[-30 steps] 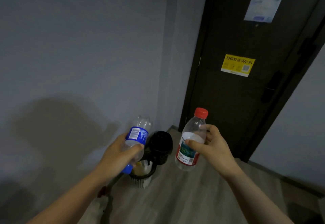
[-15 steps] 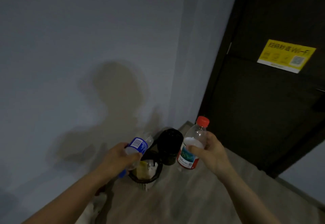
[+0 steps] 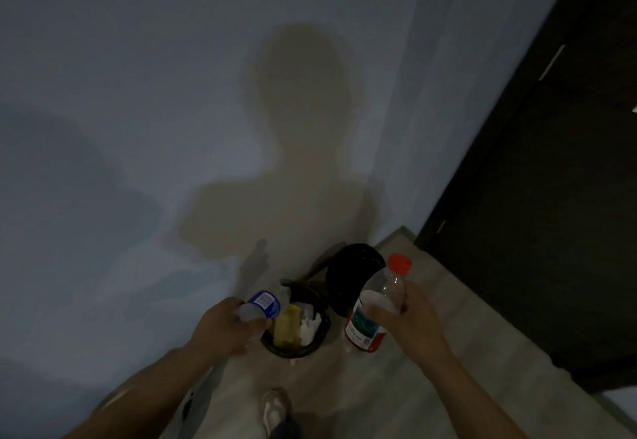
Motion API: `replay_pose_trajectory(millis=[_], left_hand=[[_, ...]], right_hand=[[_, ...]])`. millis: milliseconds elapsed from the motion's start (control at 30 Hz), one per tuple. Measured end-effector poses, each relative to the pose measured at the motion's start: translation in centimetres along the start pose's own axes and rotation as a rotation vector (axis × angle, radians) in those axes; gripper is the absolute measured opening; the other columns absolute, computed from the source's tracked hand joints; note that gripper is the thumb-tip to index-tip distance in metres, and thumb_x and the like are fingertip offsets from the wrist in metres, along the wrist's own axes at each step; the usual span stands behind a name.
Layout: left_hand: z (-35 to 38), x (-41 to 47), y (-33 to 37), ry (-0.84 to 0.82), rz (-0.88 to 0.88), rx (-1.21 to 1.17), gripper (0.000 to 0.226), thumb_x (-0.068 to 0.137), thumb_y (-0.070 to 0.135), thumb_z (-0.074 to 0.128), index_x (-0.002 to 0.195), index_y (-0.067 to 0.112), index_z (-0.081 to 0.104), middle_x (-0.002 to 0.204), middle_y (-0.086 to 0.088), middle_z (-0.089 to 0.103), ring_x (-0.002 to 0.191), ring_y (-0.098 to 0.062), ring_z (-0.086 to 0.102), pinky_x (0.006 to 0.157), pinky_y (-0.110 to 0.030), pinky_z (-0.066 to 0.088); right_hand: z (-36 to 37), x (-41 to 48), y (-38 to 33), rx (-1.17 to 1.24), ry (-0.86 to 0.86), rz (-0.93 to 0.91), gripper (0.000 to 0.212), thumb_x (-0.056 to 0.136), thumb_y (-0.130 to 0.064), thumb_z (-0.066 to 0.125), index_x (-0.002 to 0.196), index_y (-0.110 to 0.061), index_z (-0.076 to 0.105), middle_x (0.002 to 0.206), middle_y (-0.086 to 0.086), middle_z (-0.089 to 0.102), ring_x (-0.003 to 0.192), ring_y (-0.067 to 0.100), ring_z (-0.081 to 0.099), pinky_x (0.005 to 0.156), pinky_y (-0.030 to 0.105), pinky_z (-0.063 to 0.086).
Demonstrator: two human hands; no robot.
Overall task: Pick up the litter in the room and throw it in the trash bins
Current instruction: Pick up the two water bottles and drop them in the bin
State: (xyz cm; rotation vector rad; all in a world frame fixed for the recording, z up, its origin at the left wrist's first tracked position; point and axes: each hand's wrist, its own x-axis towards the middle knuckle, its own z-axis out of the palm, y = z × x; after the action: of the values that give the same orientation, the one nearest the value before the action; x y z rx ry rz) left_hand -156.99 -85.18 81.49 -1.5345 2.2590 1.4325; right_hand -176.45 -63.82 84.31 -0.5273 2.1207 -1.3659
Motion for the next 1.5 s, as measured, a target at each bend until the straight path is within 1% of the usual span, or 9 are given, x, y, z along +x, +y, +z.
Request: replay_pose_trajectory(millis=[133, 367, 567, 733, 867, 1100, 1267, 1400, 1500], left_hand=[[0.9, 6.3, -0.4, -0.085, -0.101, -0.009, 0.049, 0.076, 0.033, 0.076, 0.115, 0.014, 0.051, 0.101, -0.006, 0.057, 0.074, -0.013, 0.06, 0.038, -0.01, 0.041], [1.9, 15.2, -0.3, -0.173, -0.217, 0.031, 0.074, 0.072, 0.03, 0.081, 0.134, 0.012, 0.045, 0.105, -0.004, 0.048, 0.07, -0.016, 0.06, 0.046, -0.024, 0.053], [4.3, 21.5, 0.5, -0.24, -0.253, 0.154, 0.059, 0.069, 0.034, 0.079, 0.117, 0.008, 0.054, 0.085, 0.0, 0.056, 0.076, -0.02, 0.068, 0.067, -0.037, 0.061], [7.7, 25.4, 1.3, -0.269, -0.247, 0.192, 0.08, 0.075, 0.033, 0.076, 0.14, 0.01, 0.036, 0.129, -0.011, 0.052, 0.1, -0.025, 0.062, 0.073, -0.03, 0.058], [10.2, 27.7, 1.6, -0.247, -0.188, 0.284, 0.078, 0.081, 0.036, 0.072, 0.143, 0.009, 0.034, 0.14, -0.013, 0.046, 0.127, -0.027, 0.046, 0.103, -0.032, 0.041], [11.4, 28.4, 0.3, -0.283, -0.244, 0.288, 0.044, 0.087, 0.025, 0.066, 0.125, 0.009, 0.052, 0.123, -0.011, 0.058, 0.111, -0.024, 0.056, 0.083, -0.025, 0.044], [10.4, 26.9, -2.2, -0.276, -0.237, 0.306, 0.036, 0.086, 0.024, 0.065, 0.12, 0.013, 0.056, 0.12, -0.007, 0.058, 0.111, -0.021, 0.056, 0.092, -0.029, 0.048], [10.0, 26.0, -3.5, -0.275, -0.223, 0.288, 0.036, 0.087, 0.023, 0.066, 0.119, 0.01, 0.057, 0.11, -0.005, 0.058, 0.107, -0.02, 0.057, 0.086, -0.023, 0.045], [10.2, 27.0, -3.9, -0.287, -0.231, 0.301, 0.039, 0.087, 0.026, 0.065, 0.122, 0.012, 0.055, 0.12, -0.007, 0.058, 0.111, -0.021, 0.057, 0.091, -0.026, 0.046]], right_hand=[[1.6, 4.7, 1.0, -0.04, 0.021, 0.035, 0.034, 0.076, -0.024, 0.079, 0.094, -0.035, 0.053, 0.096, -0.012, 0.06, 0.085, 0.001, 0.061, 0.054, 0.008, 0.048], [4.2, 11.9, 2.8, -0.13, 0.025, 0.177, 0.04, 0.073, -0.029, 0.08, 0.102, -0.029, 0.052, 0.097, -0.01, 0.059, 0.088, 0.008, 0.061, 0.067, 0.022, 0.052], [5.4, 16.0, 5.4, -0.186, 0.024, 0.212, 0.047, 0.074, -0.027, 0.08, 0.105, -0.032, 0.045, 0.094, -0.017, 0.056, 0.081, -0.002, 0.057, 0.057, 0.011, 0.045], [5.5, 18.8, 7.8, -0.144, -0.021, 0.255, 0.055, 0.073, -0.022, 0.082, 0.115, -0.029, 0.046, 0.103, -0.015, 0.055, 0.094, 0.004, 0.055, 0.07, 0.012, 0.045], [5.2, 20.9, 9.9, -0.161, -0.079, 0.285, 0.054, 0.072, -0.022, 0.082, 0.112, -0.029, 0.046, 0.104, -0.016, 0.055, 0.096, 0.005, 0.053, 0.078, 0.019, 0.048], [5.7, 24.2, 12.6, -0.183, -0.178, 0.311, 0.053, 0.071, -0.022, 0.082, 0.11, -0.03, 0.047, 0.102, -0.015, 0.055, 0.095, 0.004, 0.057, 0.077, 0.018, 0.05], [7.7, 25.7, 13.5, -0.222, -0.268, 0.251, 0.061, 0.074, -0.02, 0.081, 0.125, -0.024, 0.047, 0.107, -0.019, 0.052, 0.103, 0.003, 0.051, 0.077, 0.008, 0.041], [9.2, 26.6, 13.6, -0.223, -0.324, 0.251, 0.06, 0.075, -0.016, 0.08, 0.123, -0.029, 0.045, 0.097, -0.027, 0.051, 0.087, -0.008, 0.054, 0.065, 0.001, 0.043], [9.9, 27.3, 14.0, -0.217, -0.326, 0.256, 0.061, 0.075, -0.015, 0.079, 0.125, -0.026, 0.046, 0.098, -0.028, 0.051, 0.086, -0.014, 0.051, 0.065, -0.005, 0.04]])
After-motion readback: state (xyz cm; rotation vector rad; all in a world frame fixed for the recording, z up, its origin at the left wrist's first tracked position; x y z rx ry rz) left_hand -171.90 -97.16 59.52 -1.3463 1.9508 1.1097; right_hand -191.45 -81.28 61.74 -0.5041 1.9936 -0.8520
